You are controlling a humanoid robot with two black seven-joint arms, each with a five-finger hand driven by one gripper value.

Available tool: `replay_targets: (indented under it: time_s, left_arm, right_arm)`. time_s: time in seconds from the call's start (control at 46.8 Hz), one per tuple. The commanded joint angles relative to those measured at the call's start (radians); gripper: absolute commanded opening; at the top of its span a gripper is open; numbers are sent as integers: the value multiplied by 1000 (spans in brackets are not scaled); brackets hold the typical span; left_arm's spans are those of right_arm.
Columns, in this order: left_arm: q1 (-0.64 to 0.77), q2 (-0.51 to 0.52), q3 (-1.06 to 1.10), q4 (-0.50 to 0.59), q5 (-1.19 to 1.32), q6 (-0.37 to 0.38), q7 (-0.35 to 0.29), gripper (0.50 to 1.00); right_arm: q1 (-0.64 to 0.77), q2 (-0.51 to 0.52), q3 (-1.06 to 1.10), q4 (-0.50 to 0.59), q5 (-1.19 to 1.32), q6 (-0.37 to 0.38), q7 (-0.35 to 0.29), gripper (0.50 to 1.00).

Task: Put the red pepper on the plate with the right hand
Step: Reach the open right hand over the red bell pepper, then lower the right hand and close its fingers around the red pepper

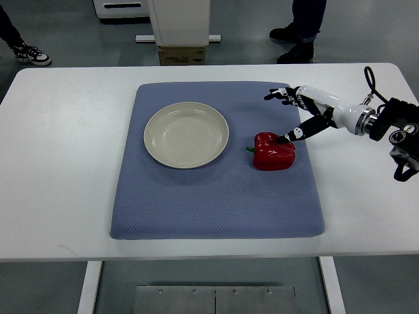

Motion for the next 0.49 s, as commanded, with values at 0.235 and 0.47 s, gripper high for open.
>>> replay_targets:
  time_s: [0.235, 0.47]
  left_arm:
    - [0, 0, 0, -1, 0, 0, 0, 1000]
    - [0, 0, -1, -1, 0, 0, 0, 1000]
  right_arm:
    - [67, -45, -112, 84, -33, 22, 0, 985]
    - [70, -42, -114, 98, -61, 23, -63, 964]
